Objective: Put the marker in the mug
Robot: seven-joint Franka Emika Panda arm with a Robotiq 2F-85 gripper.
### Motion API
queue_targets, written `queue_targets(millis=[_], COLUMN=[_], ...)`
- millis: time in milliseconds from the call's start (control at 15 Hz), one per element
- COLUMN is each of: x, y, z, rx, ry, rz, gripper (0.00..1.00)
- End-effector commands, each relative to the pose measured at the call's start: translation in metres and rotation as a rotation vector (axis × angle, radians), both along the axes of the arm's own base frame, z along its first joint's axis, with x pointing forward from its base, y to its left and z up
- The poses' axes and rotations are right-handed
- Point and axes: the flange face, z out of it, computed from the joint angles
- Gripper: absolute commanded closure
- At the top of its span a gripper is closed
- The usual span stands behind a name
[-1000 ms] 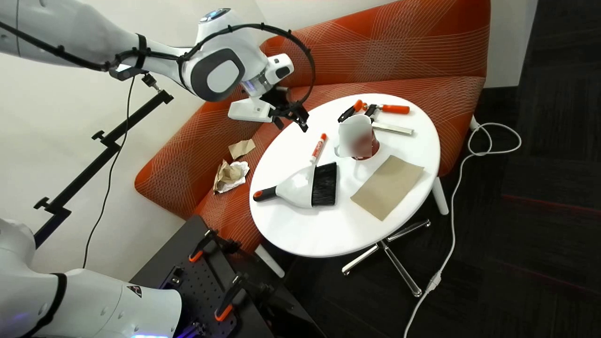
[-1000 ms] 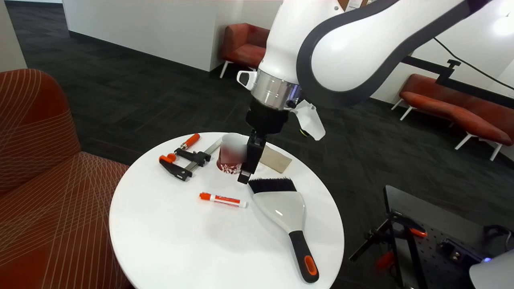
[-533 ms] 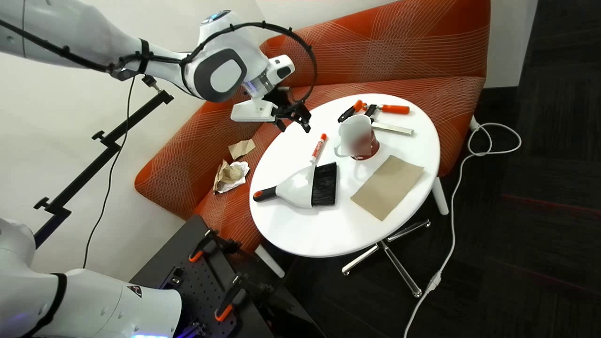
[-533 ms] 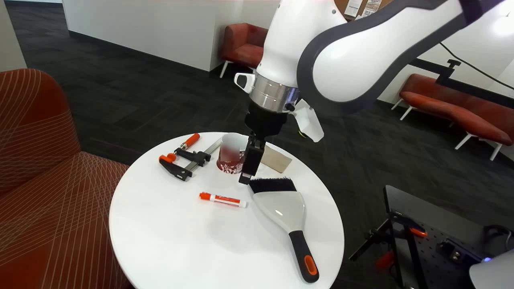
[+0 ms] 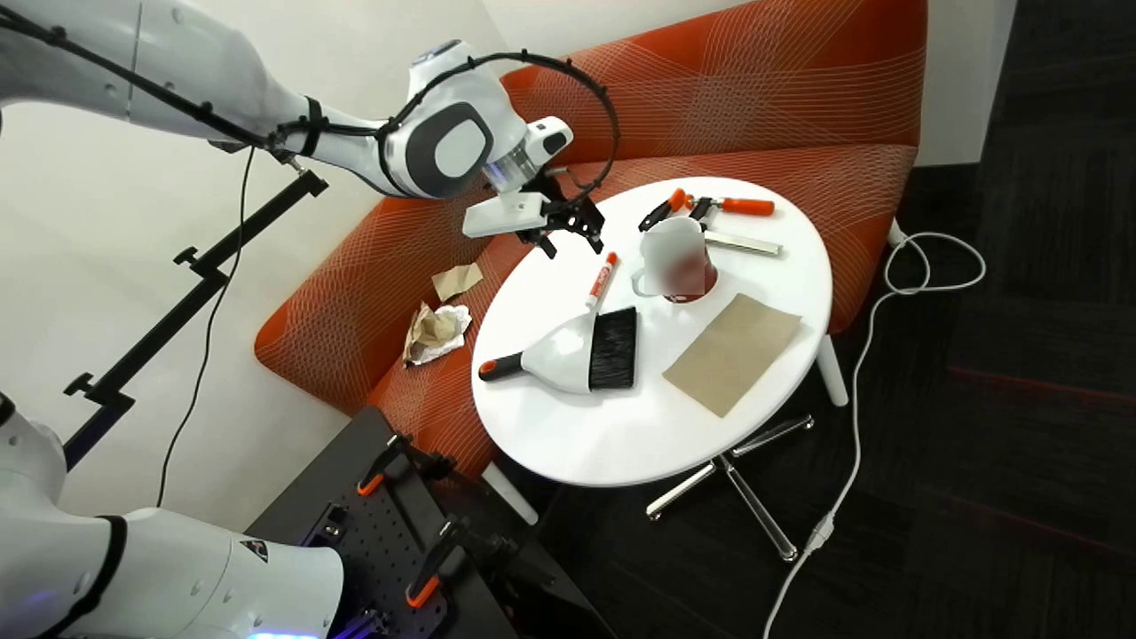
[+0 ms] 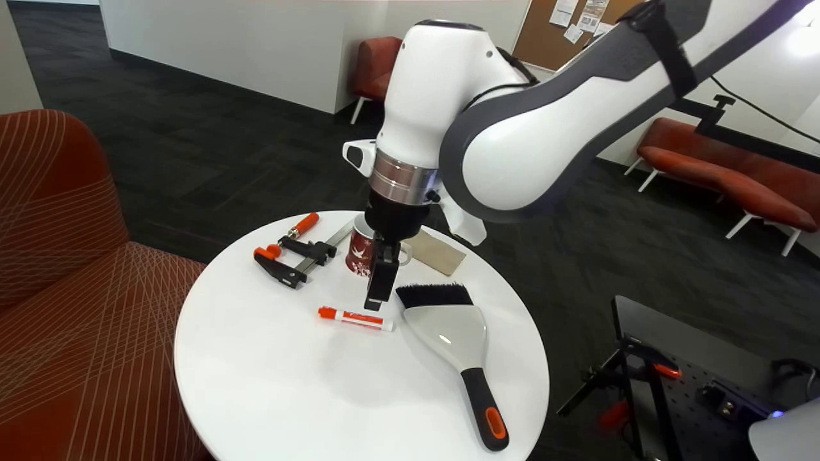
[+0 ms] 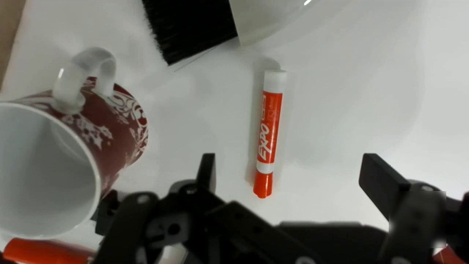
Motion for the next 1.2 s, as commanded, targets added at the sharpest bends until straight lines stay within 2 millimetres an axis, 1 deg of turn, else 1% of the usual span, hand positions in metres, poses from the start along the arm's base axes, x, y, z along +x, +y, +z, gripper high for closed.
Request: queue_targets(millis=[0, 200, 467, 1133], x=[0.02, 0.031, 0.04, 0.049], y=[0.008, 0.008, 0.007, 0.006], z=[-0.013, -0.024, -0.038, -0.063], rx=[-0.004, 0.003, 0.0, 0.003], ry=[0.01, 0.025, 0.046, 0.069], rz=[0.007, 0.005, -0.002, -0.007], gripper=[0.0, 0.0, 0.0, 0.0])
